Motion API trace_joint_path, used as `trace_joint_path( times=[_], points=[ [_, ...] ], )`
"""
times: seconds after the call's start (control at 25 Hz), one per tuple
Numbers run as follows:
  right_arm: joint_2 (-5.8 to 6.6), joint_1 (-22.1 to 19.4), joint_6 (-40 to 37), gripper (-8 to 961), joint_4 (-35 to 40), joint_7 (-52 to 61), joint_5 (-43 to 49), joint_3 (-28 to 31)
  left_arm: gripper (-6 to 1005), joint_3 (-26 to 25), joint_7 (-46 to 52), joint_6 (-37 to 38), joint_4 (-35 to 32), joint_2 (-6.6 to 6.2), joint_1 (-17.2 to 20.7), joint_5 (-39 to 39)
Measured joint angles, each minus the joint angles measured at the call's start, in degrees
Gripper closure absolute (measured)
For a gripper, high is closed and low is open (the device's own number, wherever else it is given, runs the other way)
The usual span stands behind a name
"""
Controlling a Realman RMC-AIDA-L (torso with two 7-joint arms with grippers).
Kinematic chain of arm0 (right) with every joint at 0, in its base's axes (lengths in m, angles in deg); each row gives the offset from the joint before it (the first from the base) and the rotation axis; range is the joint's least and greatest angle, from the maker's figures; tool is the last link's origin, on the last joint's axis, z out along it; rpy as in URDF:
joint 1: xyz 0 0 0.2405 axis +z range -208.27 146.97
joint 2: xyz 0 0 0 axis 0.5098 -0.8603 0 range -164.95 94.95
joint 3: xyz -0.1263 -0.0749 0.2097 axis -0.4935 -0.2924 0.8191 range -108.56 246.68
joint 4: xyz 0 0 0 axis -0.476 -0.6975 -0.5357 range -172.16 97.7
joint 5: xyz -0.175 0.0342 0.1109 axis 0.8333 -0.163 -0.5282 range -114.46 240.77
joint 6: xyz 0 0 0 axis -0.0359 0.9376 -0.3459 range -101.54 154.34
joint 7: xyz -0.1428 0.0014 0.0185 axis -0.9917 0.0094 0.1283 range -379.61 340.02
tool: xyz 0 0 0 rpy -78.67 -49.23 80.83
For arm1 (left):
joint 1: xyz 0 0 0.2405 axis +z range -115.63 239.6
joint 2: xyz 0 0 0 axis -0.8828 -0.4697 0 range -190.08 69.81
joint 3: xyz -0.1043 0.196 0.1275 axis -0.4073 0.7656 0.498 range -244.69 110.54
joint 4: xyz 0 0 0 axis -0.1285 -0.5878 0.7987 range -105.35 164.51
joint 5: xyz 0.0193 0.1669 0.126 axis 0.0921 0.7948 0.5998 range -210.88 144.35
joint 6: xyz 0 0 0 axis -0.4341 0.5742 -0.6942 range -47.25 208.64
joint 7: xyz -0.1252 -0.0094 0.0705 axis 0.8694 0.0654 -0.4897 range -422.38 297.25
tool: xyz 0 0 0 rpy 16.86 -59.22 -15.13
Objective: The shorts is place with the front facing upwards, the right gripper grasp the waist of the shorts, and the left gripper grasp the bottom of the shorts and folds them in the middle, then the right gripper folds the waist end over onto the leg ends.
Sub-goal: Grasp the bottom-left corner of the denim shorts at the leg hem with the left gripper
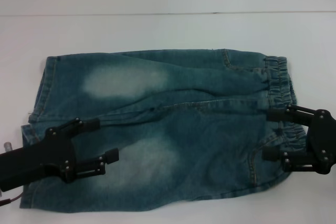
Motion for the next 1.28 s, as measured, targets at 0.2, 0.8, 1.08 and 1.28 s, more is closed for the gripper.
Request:
trace_joint_path(
  times=[0.2, 0.8, 1.08, 1.28],
  points=[
    [0.00, 0.13, 0.22, 25, -0.12, -0.06, -0.03, 0.01, 63, 0.00, 0.03, 0.06, -0.08, 0.00, 0.01, 0.03],
    [0.11, -0.57, 1.11, 28, -0.45, 0.16, -0.27, 0.73, 73, -5.22, 19.27, 6.82, -10.30, -1.48, 4.92, 3.44],
    [0.24, -0.65, 2.90, 29, -0.45, -0.17, -0.03, 0.72, 81, -14.92, 22.94, 9.76, -14.91, -2.09, 7.97, 9.02],
    [0.37, -0.13, 3.12, 30, -0.29, 0.07, -0.12, 0.71, 87, -18.03, 25.20, 9.95, -16.04, -2.39, 8.13, 14.70]
  ],
)
